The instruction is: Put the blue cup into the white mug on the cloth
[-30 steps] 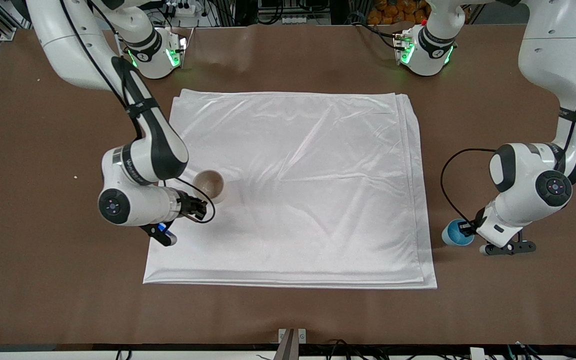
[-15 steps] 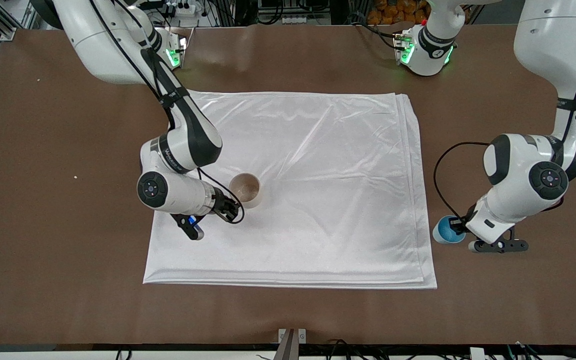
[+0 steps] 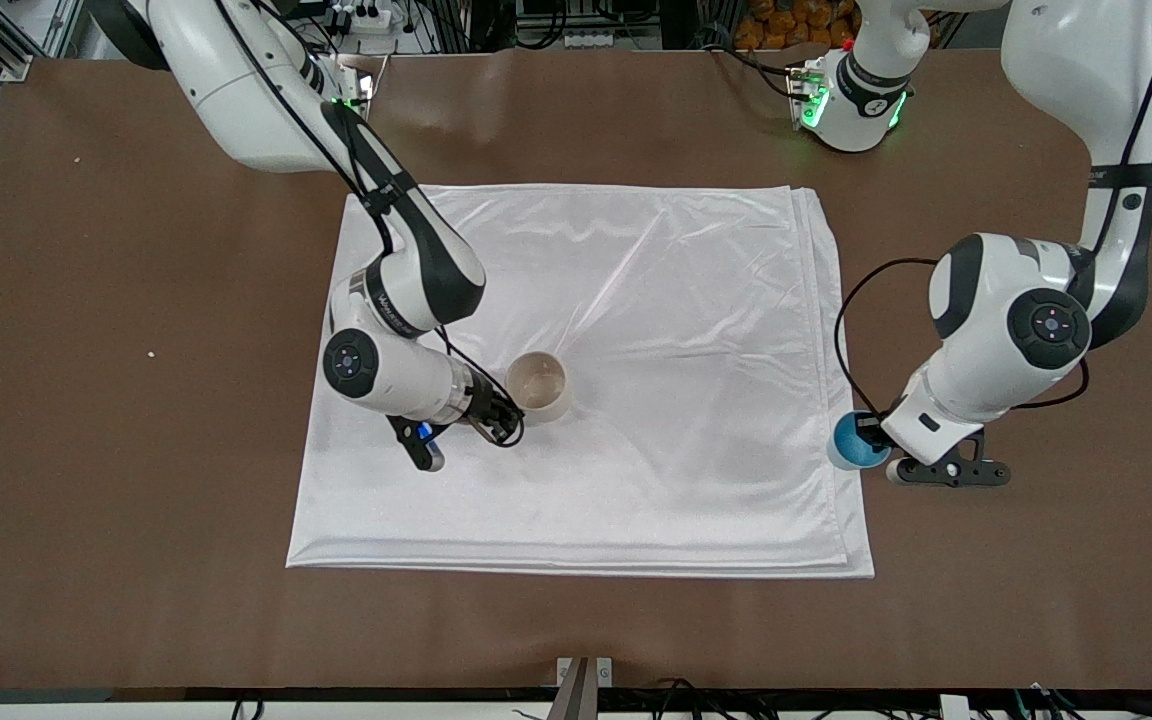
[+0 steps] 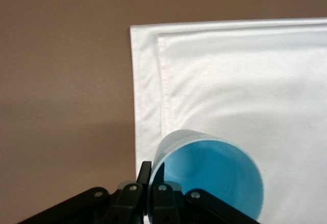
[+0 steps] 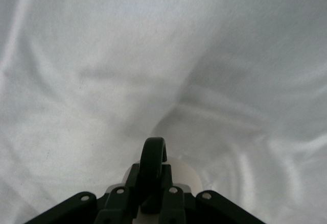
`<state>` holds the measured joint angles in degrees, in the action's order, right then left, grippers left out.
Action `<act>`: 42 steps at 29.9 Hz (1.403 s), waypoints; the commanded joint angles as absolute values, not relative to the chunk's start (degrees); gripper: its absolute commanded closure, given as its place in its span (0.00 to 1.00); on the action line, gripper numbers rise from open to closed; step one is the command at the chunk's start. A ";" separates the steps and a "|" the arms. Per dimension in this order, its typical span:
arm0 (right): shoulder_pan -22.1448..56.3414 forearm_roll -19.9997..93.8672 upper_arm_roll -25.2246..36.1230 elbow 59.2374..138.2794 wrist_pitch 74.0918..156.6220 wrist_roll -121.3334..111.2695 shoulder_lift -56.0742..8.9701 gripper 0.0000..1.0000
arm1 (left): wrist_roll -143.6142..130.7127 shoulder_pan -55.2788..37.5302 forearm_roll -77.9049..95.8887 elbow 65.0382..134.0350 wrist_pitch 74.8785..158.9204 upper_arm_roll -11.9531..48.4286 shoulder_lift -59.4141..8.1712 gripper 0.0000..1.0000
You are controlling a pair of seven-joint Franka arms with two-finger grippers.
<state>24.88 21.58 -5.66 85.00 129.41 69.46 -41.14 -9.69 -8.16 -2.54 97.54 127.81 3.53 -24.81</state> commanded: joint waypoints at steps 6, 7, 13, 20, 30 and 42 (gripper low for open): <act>28.30 22.76 -5.10 84.29 133.15 72.86 -43.06 1.00 | -16.69 -13.09 -2.11 98.09 126.21 3.16 -23.12 1.00; 28.65 22.85 -5.10 84.29 133.94 72.86 -43.33 1.00 | -17.13 -13.36 -2.11 98.09 126.12 3.16 -23.03 1.00; 30.76 22.15 -4.83 84.29 136.84 74.71 -44.65 1.00 | -21.52 -15.99 -2.20 98.09 125.42 3.16 -22.68 1.00; 30.85 22.06 -4.83 84.29 137.28 74.71 -45.00 0.77 | -29.34 -19.86 -2.11 97.65 125.24 3.25 -22.76 1.00; 30.06 21.89 -4.75 84.29 137.29 74.27 -45.18 0.20 | -37.78 -24.87 -2.02 95.63 125.24 3.25 -23.47 1.00; 24.00 15.21 -4.75 84.90 123.32 54.42 -42.98 0.00 | -53.08 -32.87 -1.93 92.72 125.24 3.16 -25.75 1.00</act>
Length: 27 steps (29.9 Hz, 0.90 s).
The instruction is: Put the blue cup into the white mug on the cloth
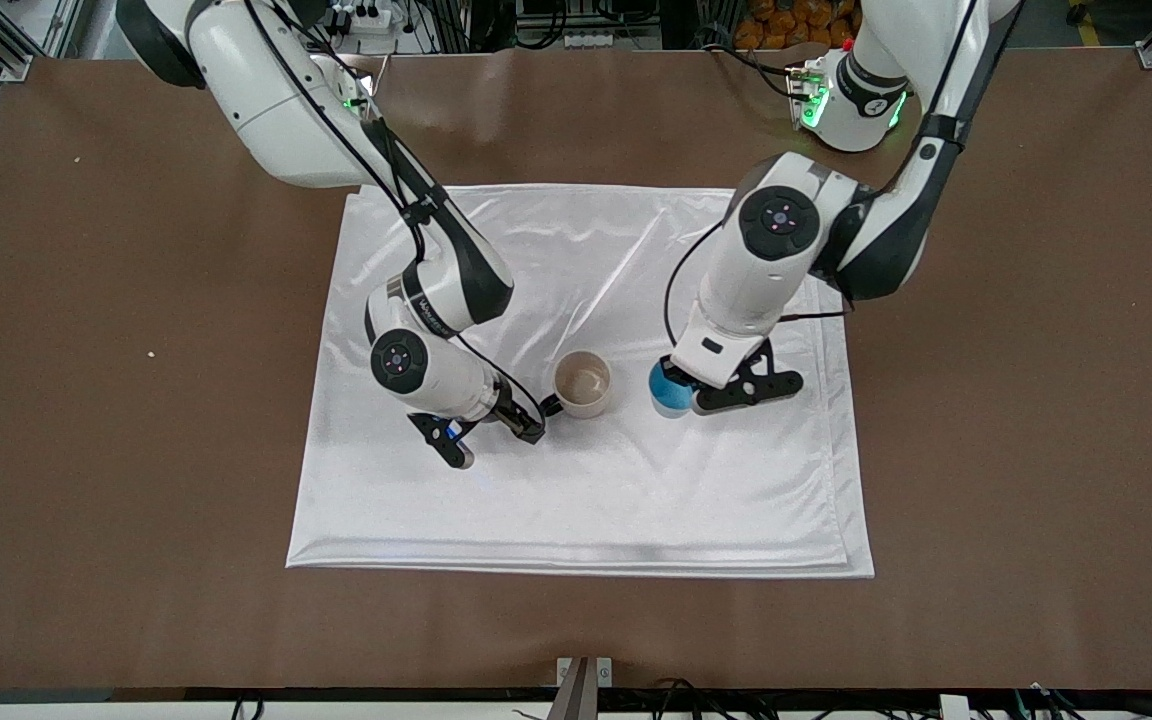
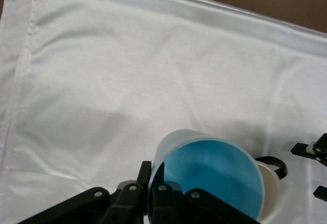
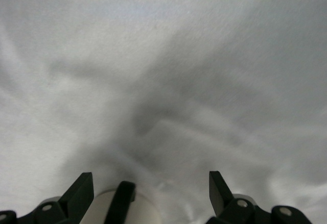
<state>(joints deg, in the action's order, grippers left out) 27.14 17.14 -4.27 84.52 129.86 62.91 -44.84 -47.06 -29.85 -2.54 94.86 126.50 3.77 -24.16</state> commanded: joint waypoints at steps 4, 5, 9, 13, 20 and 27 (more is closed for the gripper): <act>22.24 15.03 -4.57 87.62 121.47 45.55 -40.61 0.00 | -56.42 -33.92 -1.67 92.72 125.33 3.25 -26.01 1.00; 21.63 15.03 -4.40 88.85 121.46 43.70 -39.74 0.00 | -57.12 -34.19 -1.58 92.64 125.25 3.25 -26.19 1.00; 19.52 14.94 -4.13 93.24 121.82 38.42 -36.74 0.00 | -60.46 -36.55 -1.58 90.89 125.33 3.25 -27.77 1.00; 18.37 13.72 -4.04 96.32 122.17 35.25 -34.72 0.00 | -64.59 -39.11 -1.93 88.25 125.42 3.16 -30.49 1.00; 16.44 5.54 -4.13 102.56 123.66 34.63 -29.71 0.00 | -67.24 -40.34 -2.02 84.90 125.95 3.08 -34.63 1.00; 12.84 4.39 -4.13 106.60 123.75 28.39 -25.85 0.00 | -67.24 -40.43 -2.02 84.81 128.41 3.08 -36.21 1.00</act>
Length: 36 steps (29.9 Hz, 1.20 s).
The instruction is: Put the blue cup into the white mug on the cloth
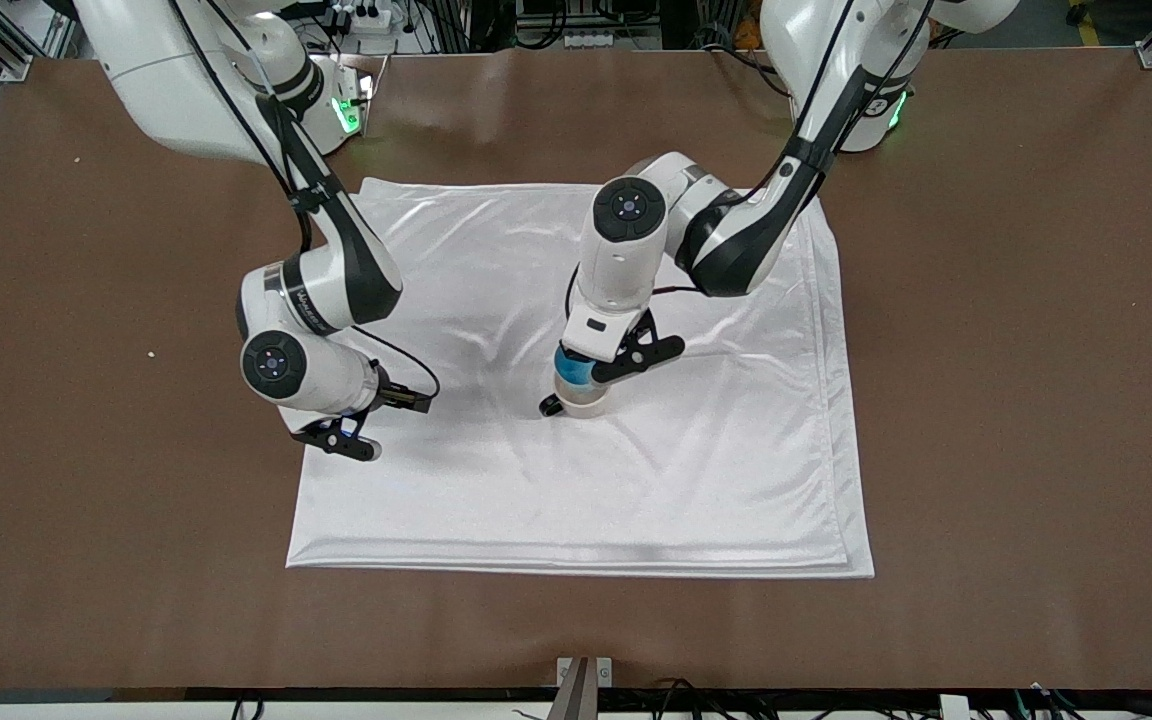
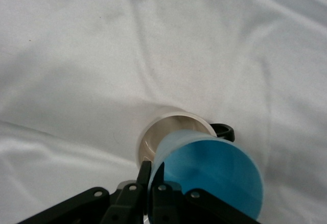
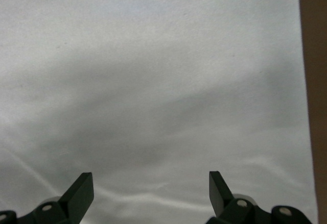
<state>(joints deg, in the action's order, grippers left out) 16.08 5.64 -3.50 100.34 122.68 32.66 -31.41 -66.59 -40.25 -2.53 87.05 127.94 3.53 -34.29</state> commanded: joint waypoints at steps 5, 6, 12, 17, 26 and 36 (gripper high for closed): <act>10.90 4.13 -4.13 112.57 126.11 25.58 -20.84 0.00 | -67.24 -40.78 -2.46 84.81 129.02 2.99 -37.17 1.00; 10.46 4.13 -4.13 114.07 126.91 24.71 -19.70 0.00 | -67.24 -40.87 -2.46 84.81 129.20 2.99 -37.26 1.00; 8.27 4.13 -4.13 122.16 128.94 20.31 -13.02 0.00 | -66.80 -40.96 -2.55 84.64 130.60 2.90 -38.50 0.00; 5.37 4.13 -4.13 127.08 128.67 15.83 -7.92 0.00 | -66.80 -41.22 -2.81 84.64 130.69 2.64 -37.88 0.00; 2.99 4.13 -4.04 132.54 127.80 12.48 -0.88 0.00 | -66.62 -40.69 -12.04 84.81 123.85 2.64 -30.25 0.00; -0.53 4.04 -4.04 130.79 120.33 9.32 3.95 0.00 | -60.13 -37.10 -12.13 84.81 112.77 2.64 -20.22 0.00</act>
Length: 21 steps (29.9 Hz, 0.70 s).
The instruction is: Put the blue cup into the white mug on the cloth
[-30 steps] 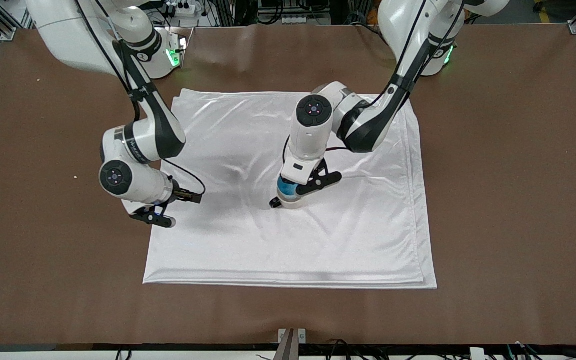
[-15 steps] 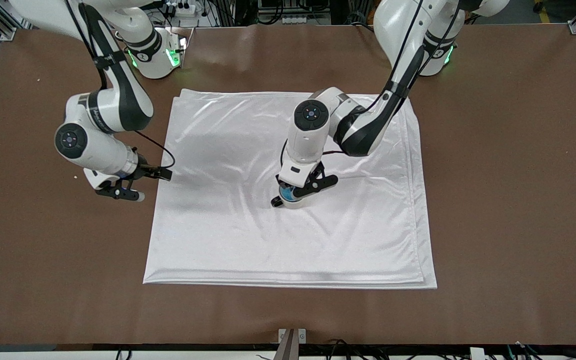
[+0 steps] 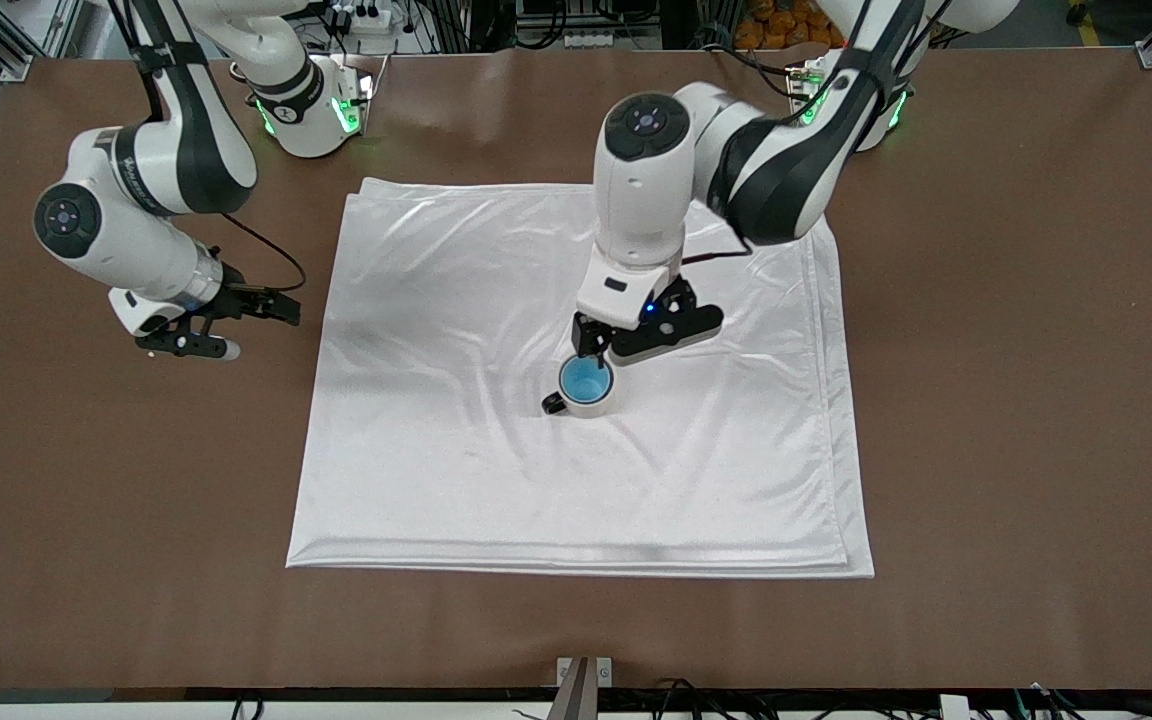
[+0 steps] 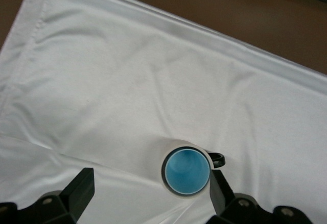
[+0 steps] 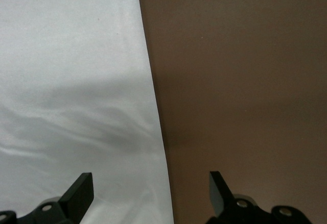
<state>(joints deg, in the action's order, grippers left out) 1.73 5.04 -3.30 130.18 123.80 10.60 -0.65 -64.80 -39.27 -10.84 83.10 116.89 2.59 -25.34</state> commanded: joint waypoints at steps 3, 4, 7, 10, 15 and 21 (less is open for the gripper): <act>-0.53 4.04 -4.04 127.19 115.42 9.93 4.31 0.00 | -55.13 -34.81 -11.34 84.73 110.14 2.64 -17.85 0.00; -0.61 3.96 -4.04 125.35 113.14 9.93 4.31 0.00 | -53.45 -34.02 -11.25 84.73 109.17 2.72 -17.15 0.00; -0.88 3.96 -4.04 119.11 106.19 9.93 3.87 0.00 | -48.09 -31.74 -10.64 84.73 106.10 2.90 -14.60 0.00; -1.76 2.73 -4.13 113.92 101.26 9.93 3.69 0.00 | -42.91 -29.71 -9.58 84.73 102.67 2.90 -12.31 0.00; -2.02 0.88 -4.13 107.50 95.90 9.32 3.69 0.00 | -37.36 -25.67 -7.82 84.81 99.14 2.81 -9.23 0.00; -2.37 0.88 -4.22 102.49 93.43 9.23 3.78 0.00 | -29.46 -21.01 -7.73 85.17 96.51 2.90 -6.86 0.00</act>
<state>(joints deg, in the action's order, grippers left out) -1.22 1.99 -3.29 106.76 95.71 9.87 4.30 -35.70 -24.47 -9.11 83.24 98.30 2.39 -9.73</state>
